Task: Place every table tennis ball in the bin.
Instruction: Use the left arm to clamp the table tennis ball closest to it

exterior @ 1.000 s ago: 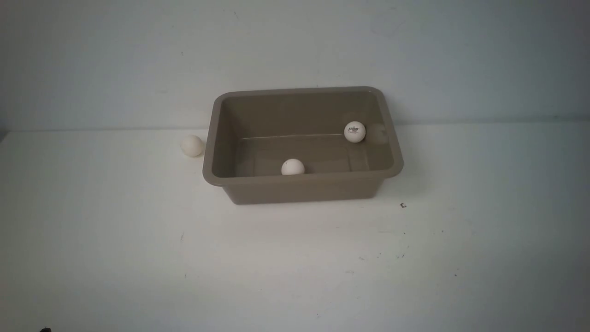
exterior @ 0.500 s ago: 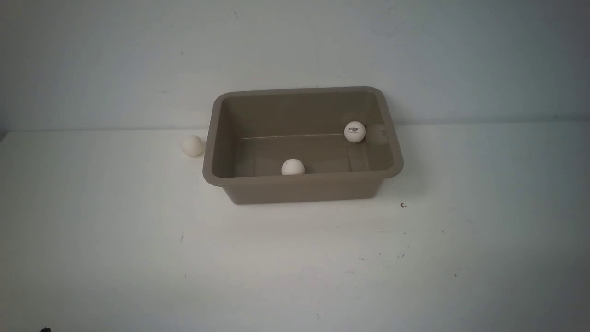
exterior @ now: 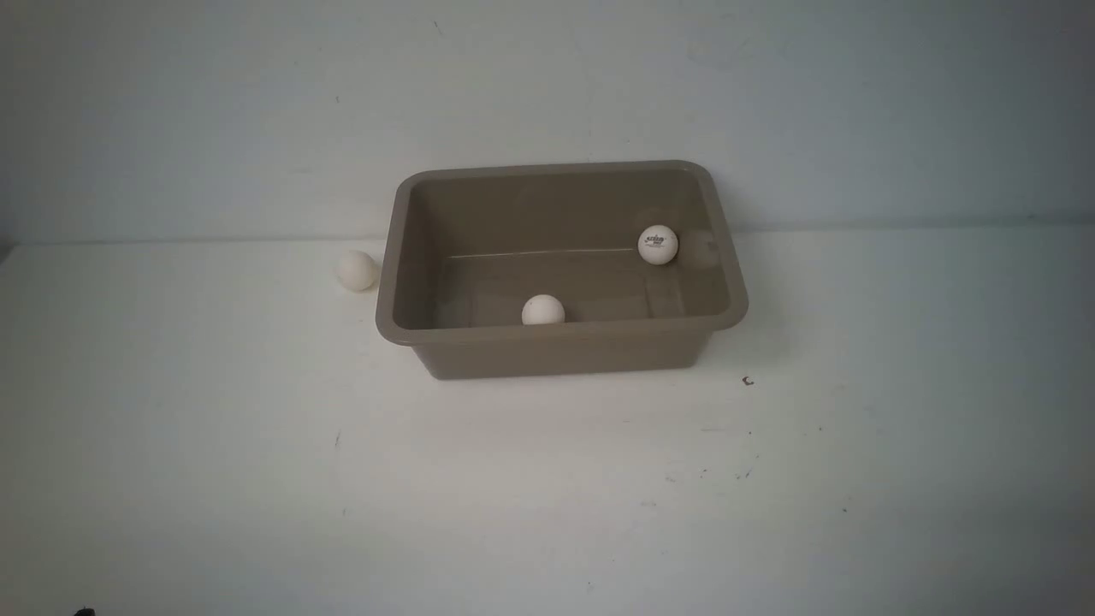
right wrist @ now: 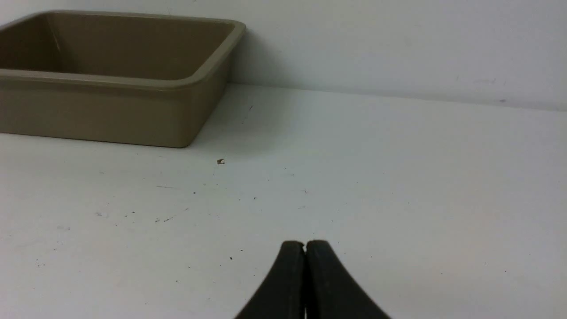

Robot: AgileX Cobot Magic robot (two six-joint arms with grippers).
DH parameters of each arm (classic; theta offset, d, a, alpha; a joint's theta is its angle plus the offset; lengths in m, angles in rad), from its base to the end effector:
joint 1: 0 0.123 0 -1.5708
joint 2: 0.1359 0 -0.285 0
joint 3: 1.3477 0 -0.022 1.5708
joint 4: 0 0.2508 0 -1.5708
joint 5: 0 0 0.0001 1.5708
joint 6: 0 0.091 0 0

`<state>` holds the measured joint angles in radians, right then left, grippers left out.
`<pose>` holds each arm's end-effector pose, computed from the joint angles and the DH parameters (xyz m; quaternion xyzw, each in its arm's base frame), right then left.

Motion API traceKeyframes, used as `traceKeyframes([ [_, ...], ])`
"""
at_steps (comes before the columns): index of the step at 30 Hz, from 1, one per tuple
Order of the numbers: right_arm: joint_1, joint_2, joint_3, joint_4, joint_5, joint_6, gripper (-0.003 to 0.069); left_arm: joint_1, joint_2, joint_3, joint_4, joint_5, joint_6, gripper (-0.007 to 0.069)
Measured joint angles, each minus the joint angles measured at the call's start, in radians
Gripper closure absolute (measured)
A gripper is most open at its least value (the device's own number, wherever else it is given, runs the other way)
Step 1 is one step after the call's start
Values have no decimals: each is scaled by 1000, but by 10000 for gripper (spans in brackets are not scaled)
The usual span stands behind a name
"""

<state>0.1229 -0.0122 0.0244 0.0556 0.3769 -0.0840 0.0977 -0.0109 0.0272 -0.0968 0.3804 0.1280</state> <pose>0.0519 0.0083 0.1718 -0.0685 0.8023 0.0351 0.5919 0.0525 0.0019 0.1706 -0.0135 0.8070 0.0256 0.5898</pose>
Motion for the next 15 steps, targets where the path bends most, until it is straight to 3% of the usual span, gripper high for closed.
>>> traceKeyframes([
  [15,0,0,0,-1,1,6,676,0,0,0,0,0,0,83],
])
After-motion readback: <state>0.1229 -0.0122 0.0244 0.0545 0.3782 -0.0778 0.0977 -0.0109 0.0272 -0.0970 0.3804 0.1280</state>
